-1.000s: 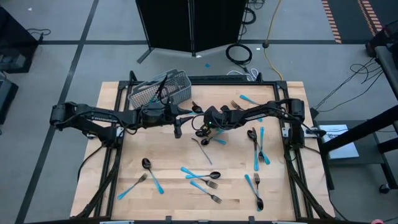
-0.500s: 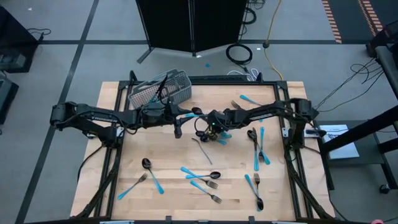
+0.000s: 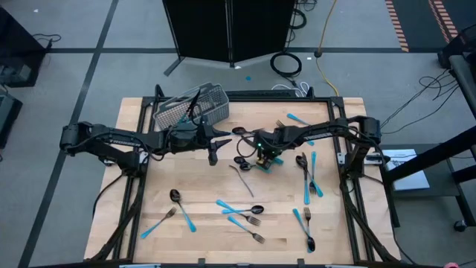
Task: Sort silverware
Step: Put the blue knife into the silverware rack
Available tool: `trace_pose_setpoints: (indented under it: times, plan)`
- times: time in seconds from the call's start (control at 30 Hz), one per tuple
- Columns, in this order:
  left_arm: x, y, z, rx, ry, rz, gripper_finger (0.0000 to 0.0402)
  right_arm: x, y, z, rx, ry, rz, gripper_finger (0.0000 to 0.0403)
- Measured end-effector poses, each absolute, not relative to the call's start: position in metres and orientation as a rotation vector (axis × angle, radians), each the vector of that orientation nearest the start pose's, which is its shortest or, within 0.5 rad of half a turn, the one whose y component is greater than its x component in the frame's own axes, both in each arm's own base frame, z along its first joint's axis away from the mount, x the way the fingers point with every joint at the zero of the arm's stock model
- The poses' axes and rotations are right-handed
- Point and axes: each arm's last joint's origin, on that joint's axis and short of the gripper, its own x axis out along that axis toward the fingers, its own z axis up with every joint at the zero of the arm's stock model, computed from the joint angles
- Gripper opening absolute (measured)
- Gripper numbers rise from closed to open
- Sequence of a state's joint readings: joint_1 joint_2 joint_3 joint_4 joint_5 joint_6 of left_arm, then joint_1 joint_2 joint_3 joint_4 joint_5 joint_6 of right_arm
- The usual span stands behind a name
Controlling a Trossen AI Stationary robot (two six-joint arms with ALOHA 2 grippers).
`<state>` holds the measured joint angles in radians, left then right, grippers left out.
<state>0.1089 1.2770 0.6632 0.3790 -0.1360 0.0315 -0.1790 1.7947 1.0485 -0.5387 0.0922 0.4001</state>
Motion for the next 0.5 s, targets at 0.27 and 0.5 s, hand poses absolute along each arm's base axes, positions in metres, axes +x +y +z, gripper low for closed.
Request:
trace_pose_setpoints:
  times: [0.27,0.5]
  plan:
    - [0.2701,0.0335,0.2414,0.034,0.242,0.240,0.0109,0.3173,-0.0587,0.1452,0.369,1.271,-0.474,0.0011]
    - [0.2713,0.0329,0.2467,0.033,0.185,0.232,0.0109,0.3208,-0.0595,0.1535,0.347,1.205,-0.457,0.0011]
